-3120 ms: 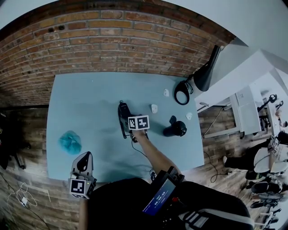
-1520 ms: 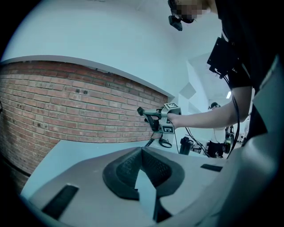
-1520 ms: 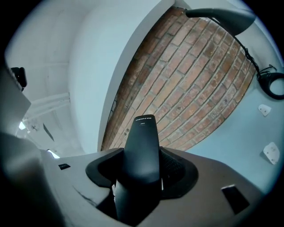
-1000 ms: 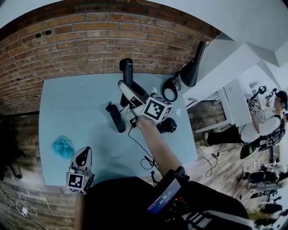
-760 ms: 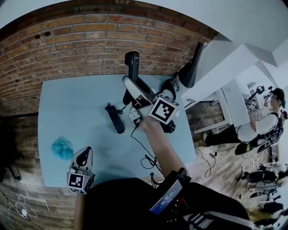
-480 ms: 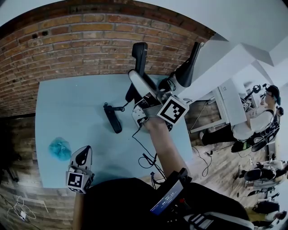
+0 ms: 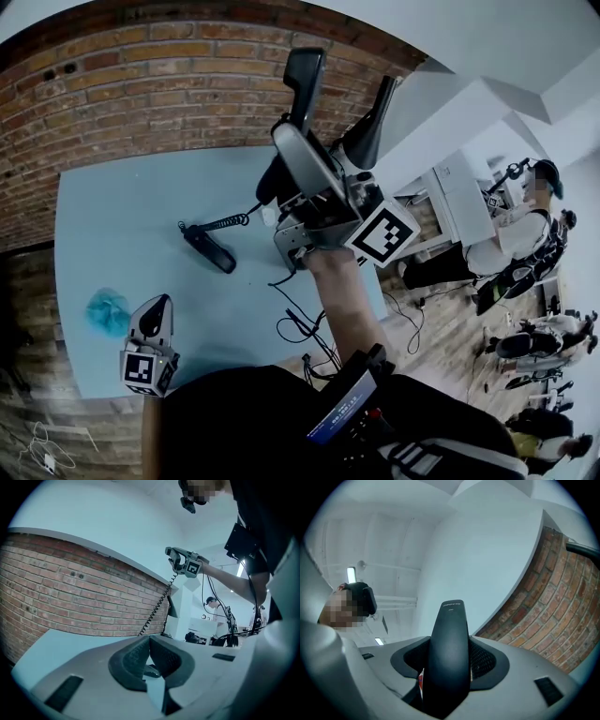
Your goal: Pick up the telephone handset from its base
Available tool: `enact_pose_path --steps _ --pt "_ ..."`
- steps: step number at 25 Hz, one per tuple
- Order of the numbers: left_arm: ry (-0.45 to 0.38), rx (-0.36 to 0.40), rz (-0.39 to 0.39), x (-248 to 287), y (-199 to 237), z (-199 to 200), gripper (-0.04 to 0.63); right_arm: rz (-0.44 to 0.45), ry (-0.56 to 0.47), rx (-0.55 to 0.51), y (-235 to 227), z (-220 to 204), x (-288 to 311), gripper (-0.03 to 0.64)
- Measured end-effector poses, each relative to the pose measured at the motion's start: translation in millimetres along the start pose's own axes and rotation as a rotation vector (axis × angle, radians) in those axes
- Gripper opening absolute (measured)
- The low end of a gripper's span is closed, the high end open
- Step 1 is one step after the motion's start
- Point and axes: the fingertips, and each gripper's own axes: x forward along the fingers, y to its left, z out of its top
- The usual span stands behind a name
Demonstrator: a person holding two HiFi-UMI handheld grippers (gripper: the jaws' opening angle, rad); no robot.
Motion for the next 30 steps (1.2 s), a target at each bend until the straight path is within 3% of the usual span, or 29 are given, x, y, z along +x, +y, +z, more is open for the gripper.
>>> enact_pose_path --steps 8,30 --pt "-0.006 -0.005 -0.001 -1.7 3.7 -5.9 -0.002 0.063 -0.015 -0.065 49.7 20.1 -6.1 0.252" --pt "0.067 0.004 -0.057 -4.7 -14.7 -14.9 -0.002 -0.099 0.022 0.062 8.3 -35.2 -84.2 0.252"
